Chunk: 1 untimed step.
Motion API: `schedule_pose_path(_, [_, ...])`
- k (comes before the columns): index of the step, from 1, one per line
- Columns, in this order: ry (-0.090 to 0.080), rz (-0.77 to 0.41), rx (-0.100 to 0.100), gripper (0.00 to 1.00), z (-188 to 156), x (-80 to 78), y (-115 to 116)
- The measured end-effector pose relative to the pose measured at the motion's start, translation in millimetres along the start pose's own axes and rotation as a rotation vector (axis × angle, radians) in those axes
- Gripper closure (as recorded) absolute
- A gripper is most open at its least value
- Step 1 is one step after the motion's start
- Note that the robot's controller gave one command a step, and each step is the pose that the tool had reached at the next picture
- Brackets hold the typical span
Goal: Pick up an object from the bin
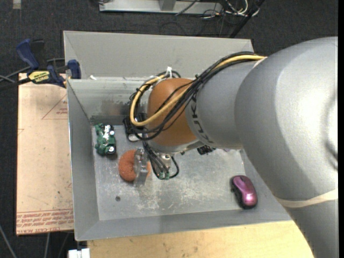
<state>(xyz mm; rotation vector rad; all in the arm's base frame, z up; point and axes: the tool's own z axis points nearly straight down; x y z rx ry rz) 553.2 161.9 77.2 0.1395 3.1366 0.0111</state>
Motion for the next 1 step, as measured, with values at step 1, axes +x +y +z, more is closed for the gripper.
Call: schedule_pose_path(1, [0.001,0.0,0.001,1.0,-13.7,0.6,-0.4])
